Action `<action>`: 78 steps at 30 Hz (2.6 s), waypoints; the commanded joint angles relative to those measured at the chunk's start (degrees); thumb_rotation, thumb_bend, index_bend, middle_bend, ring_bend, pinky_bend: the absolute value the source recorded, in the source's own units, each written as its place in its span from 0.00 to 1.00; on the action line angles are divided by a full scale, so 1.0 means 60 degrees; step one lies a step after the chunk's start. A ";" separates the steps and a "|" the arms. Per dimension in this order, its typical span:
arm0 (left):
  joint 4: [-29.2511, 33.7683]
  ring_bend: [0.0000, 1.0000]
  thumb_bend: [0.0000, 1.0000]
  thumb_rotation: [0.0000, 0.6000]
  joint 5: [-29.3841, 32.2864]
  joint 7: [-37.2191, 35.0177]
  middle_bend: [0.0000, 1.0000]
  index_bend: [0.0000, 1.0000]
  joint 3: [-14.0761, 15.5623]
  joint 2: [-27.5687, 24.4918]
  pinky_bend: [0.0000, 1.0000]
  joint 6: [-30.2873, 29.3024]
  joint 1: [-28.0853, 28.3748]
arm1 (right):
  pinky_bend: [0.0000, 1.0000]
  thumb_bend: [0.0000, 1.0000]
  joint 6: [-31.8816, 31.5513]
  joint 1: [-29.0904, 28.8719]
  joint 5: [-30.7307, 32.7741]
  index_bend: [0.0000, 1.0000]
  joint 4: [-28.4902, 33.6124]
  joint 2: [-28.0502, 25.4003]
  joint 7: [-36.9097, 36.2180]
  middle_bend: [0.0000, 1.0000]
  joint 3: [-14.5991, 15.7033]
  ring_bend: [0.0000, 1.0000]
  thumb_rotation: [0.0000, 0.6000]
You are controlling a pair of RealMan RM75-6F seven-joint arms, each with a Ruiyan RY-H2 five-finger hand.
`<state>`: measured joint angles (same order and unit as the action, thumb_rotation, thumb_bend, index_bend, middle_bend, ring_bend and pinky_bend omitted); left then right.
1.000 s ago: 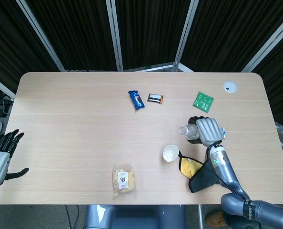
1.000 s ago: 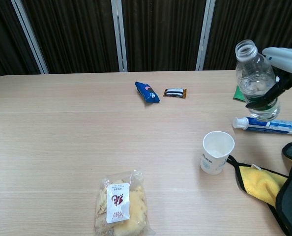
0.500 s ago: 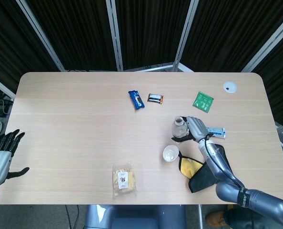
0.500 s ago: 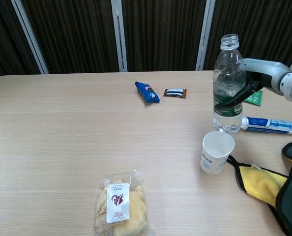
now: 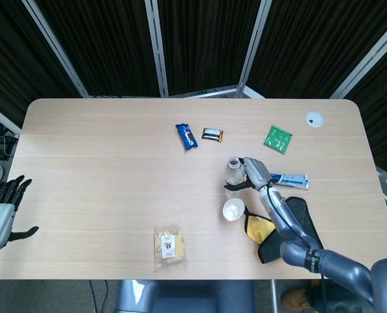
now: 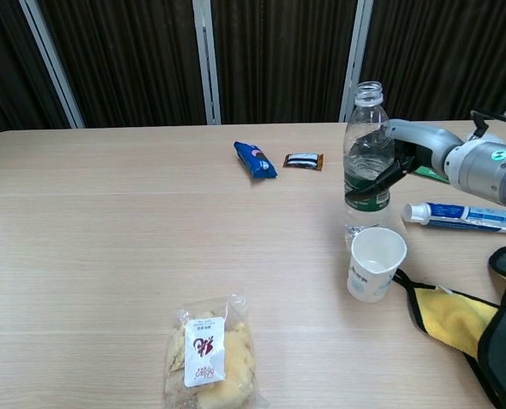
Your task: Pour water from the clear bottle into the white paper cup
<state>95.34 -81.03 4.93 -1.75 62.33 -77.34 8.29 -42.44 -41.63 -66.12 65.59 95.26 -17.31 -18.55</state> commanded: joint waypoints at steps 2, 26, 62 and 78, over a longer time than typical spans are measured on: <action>-0.0013 0.00 0.04 1.00 0.0015 0.0008 0.00 0.00 0.0002 0.0007 0.00 0.0031 0.0017 | 0.50 0.59 -0.0134 -0.0085 -0.0452 0.56 -0.0691 0.0387 -0.0703 0.66 0.0118 0.58 1.00; 0.0046 0.00 0.04 1.00 -0.0011 0.0172 0.00 0.00 0.0046 0.0074 0.00 0.0037 0.0051 | 0.32 0.04 -0.0464 0.0088 -0.1906 0.31 -0.1894 0.0255 -0.3057 0.39 0.0987 0.27 1.00; 0.0432 0.00 0.04 1.00 -0.0768 -0.0443 0.00 0.00 0.0306 -0.0380 0.00 -0.0388 -0.0118 | 0.00 0.00 -0.2320 0.1378 -0.3517 0.00 -0.1546 -0.2076 -0.1403 0.00 0.2911 0.00 1.00; 0.0431 0.00 0.04 1.00 -0.1903 -0.1169 0.00 0.00 0.0505 -0.0740 0.00 -0.1523 -0.0521 | 0.00 0.00 -0.6903 0.4451 -0.3032 0.00 0.2715 -0.4321 0.2467 0.00 0.2827 0.00 1.00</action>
<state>98.19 -92.05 -1.82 1.16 58.01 -85.97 5.43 -78.12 -18.82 -83.48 77.42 72.42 -5.78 -1.62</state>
